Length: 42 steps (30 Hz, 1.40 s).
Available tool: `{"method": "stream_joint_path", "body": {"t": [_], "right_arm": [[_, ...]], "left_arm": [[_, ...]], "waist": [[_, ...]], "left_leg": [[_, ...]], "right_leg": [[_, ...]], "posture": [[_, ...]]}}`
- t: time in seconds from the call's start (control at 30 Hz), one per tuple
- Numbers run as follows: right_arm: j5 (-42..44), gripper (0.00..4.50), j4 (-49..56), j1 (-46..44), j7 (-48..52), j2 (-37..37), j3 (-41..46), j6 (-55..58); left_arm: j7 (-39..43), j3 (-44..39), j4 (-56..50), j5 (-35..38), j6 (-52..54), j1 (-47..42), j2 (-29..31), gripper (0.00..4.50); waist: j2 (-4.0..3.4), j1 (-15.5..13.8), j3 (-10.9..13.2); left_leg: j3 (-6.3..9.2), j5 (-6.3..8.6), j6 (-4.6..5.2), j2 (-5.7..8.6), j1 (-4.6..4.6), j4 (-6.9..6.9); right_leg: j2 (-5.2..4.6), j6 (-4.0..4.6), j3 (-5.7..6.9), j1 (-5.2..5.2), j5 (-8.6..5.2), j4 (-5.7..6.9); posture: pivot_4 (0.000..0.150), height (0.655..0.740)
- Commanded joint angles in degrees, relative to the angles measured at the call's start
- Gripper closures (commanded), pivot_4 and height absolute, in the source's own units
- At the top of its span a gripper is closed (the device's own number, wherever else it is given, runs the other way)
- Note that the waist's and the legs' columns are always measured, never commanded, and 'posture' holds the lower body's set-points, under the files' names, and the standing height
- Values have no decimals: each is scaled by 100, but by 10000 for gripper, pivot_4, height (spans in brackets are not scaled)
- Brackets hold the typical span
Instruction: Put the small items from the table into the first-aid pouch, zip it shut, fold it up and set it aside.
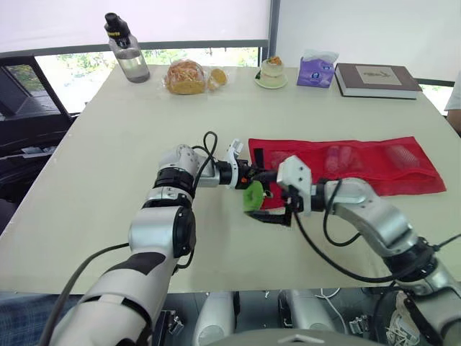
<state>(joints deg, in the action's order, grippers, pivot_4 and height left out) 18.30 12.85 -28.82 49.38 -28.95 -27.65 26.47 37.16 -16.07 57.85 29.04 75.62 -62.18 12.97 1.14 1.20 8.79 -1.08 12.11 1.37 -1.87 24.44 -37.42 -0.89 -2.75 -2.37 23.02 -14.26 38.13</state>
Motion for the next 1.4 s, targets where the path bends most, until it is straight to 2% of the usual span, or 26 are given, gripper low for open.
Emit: {"method": "stream_joint_path", "body": {"t": [0.03, 0.33, 0.47, 0.5, 0.53, 0.57, 0.67, 0.77, 0.8, 1.13, 1.4], "right_arm": [[-564, 0, -373, -213, -83, 190, -134, -274], [-1868, 0, -1086, -391, -158, 66, -621, -118], [-2123, 0, -1211, -499, -133, 168, -762, 97], [-2084, 5356, -1215, -527, -158, 288, -737, 272], [-2056, 6990, -1211, -540, -171, 371, -713, 394], [-2106, 14418, -1204, -567, -224, 419, -694, 467], [-2154, 25416, -1142, -563, -405, 561, -536, 706], [-2064, 40274, -973, -433, -459, 634, -350, 837], [-1979, 43928, -890, -371, -479, 679, -252, 904], [-459, 44674, 491, 719, -575, 1057, 1281, 1619], [504, 44674, 975, 1235, -976, 1083, 2651, 2030]], "left_arm": [[-220, -91, 68, -94, -141, 133, 90, 44482], [-245, -63, 1, -80, -64, 173, 68, 44482], [-206, -15, -9, -74, -30, 157, 39, 44482], [-192, 7, -21, -75, -19, 160, 26, 45000], [-185, 21, -31, -75, -11, 164, 17, 45000], [-190, 20, -22, -73, -14, 165, 15, 45000], [-210, 3, 4, -62, -25, 172, 30, 45000], [-203, 14, -10, -69, -32, 195, 51, 45000], [-196, 23, -18, -73, -33, 205, 57, 45000], [-111, 104, 32, -167, -230, 315, 202, 45000], [124, 406, -62, -290, -417, 419, 333, 45000]], "waist": [[0, 19, 0], [-1, 80, -1], [-1, 84, -1], [-1, 86, -1], [-1, 91, -1], [-1, 89, -1], [-2, 85, -2], [-2, 83, -2], [-2, 82, -2], [-2, 99, -2], [-2, 116, -2]], "left_leg": [[0, 0, 0, -1, -3, 0], [6, 0, -2, 0, -7, 1], [6, 0, -2, 0, -11, 3], [6, 0, -2, 1, -14, 3], [6, 0, -2, 1, -16, 4], [6, 0, -2, 0, -25, 8], [5, 0, -2, 1, -26, 9], [6, 0, -2, 1, -26, 10], [6, 0, -2, 2, -25, 10], [5, 0, -2, 4, -28, 16], [-4, 1, -3, 1, -55, 33]], "right_leg": [[0, -1, 0, 0, 0, 1], [-1, 3, 0, -1, 1, 9], [-1, -1, -1, -3, -2, 10], [-1, -1, -1, -5, -1, 10], [-1, -1, -3, -5, -2, 10], [-1, 0, -4, -11, -1, 10], [-3, 3, -4, -12, 0, 10], [-4, 4, -4, -12, 1, 10], [-4, 4, -4, -12, 1, 10], [-7, -1, -8, -12, -2, 10], [-8, -12, -13, -29, -11, 7]], "posture": [[1500, 7400], [1500, 7400], [1500, 7400], [1500, 7400], [1500, 7400], [1500, 7400], [1500, 7400], [1500, 7400], [1500, 7400], [1500, 7400], [1500, 7400]]}}
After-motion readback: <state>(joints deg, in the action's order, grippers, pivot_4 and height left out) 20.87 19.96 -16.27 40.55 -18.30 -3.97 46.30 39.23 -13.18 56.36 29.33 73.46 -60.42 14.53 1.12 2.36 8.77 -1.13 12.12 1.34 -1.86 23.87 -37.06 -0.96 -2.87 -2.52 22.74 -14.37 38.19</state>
